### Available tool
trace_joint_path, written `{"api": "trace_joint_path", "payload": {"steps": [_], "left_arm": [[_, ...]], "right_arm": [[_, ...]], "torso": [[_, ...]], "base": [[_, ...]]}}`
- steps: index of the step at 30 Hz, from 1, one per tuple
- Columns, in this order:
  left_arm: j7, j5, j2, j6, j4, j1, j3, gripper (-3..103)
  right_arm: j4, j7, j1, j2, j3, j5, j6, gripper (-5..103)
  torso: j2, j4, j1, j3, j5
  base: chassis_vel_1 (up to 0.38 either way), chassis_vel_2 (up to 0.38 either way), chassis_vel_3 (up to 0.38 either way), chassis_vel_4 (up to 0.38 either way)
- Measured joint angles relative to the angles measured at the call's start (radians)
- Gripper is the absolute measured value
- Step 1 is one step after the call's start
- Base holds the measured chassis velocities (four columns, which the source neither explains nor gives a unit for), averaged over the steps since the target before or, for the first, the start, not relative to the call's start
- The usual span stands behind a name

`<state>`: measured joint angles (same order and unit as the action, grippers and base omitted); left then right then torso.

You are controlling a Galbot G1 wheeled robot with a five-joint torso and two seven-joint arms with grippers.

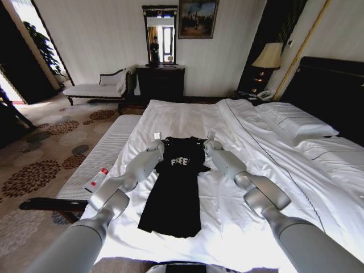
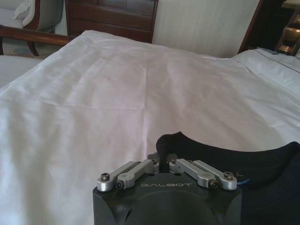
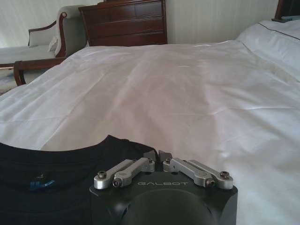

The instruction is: Fold the clothes on the bed.

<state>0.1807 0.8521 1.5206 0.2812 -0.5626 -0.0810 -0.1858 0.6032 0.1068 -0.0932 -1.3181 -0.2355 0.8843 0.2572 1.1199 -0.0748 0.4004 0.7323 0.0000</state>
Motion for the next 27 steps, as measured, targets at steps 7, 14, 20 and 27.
{"api": "trace_joint_path", "payload": {"steps": [7,14,20,27], "left_arm": [[0.043,-0.003,-0.014,0.032,-0.021,-0.01,-0.005,28],[0.07,0.014,-0.03,0.048,-0.046,-0.007,-0.041,49],[0.094,0.041,-0.059,0.048,-0.11,-0.012,-0.074,72],[0.155,0.121,-0.23,0.049,-0.397,-0.088,-0.165,97]], "right_arm": [[0.098,-0.021,-0.029,0.057,-0.028,-0.009,0.029,24],[0.186,0.003,-0.044,0.119,-0.039,0.018,0.051,51],[0.304,0.058,-0.072,0.228,-0.025,0.074,0.075,73],[0.557,0.142,-0.214,0.388,0.086,0.189,0.132,98]], "torso": [[0.0,0.0007,0.0,0.0,-0.0002],[0.0,0.0007,0.0,0.0,-0.0001],[0.0,0.0005,0.0,0.0,0.0002],[0.0,0.0004,0.0,0.0,-0.0002]], "base": [[0.0,0.0,0.0,0.0],[0.0,0.0,0.0,0.0],[0.0,0.0,0.0,0.0],[0.0,0.0,0.0,0.0]]}}
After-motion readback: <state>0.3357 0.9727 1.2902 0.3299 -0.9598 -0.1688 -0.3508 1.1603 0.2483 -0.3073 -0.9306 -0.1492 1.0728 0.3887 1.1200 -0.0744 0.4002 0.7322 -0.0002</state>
